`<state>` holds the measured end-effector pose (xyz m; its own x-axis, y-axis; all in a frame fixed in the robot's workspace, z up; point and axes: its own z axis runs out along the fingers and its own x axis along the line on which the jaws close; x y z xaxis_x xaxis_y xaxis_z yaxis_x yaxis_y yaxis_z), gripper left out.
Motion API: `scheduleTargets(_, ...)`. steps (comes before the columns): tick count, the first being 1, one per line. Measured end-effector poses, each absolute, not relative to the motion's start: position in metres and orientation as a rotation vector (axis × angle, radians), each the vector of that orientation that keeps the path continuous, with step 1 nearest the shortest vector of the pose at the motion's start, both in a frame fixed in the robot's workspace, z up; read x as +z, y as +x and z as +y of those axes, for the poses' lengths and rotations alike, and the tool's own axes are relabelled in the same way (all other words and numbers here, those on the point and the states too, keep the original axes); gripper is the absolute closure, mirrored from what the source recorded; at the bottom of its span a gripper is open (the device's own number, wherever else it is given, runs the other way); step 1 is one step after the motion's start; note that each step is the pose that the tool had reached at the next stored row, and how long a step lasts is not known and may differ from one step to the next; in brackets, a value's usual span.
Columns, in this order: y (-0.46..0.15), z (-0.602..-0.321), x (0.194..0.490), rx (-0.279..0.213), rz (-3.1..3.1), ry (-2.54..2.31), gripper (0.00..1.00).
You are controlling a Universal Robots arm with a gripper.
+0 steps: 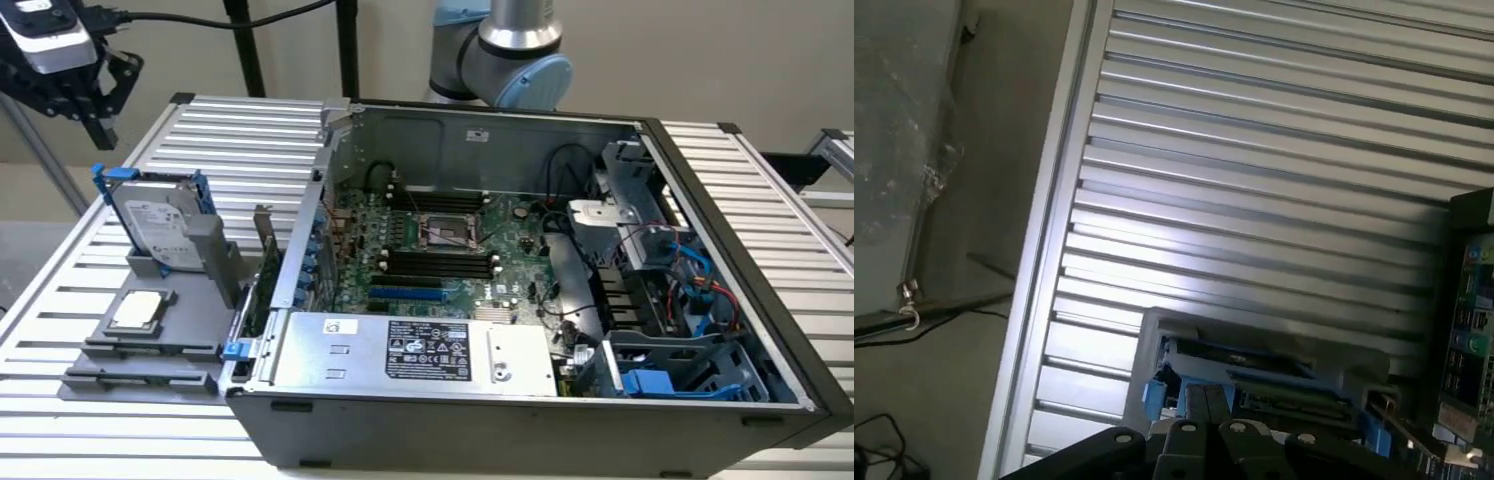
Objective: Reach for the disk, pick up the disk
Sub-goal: 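Pick up the disk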
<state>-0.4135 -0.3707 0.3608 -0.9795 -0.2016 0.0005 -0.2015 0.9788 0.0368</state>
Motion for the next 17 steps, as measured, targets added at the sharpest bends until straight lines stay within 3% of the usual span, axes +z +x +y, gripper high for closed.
scheduleTargets(17, -0.4135, -0.3708, 0.3609, -0.056, -3.029, 0.794, 0.89)
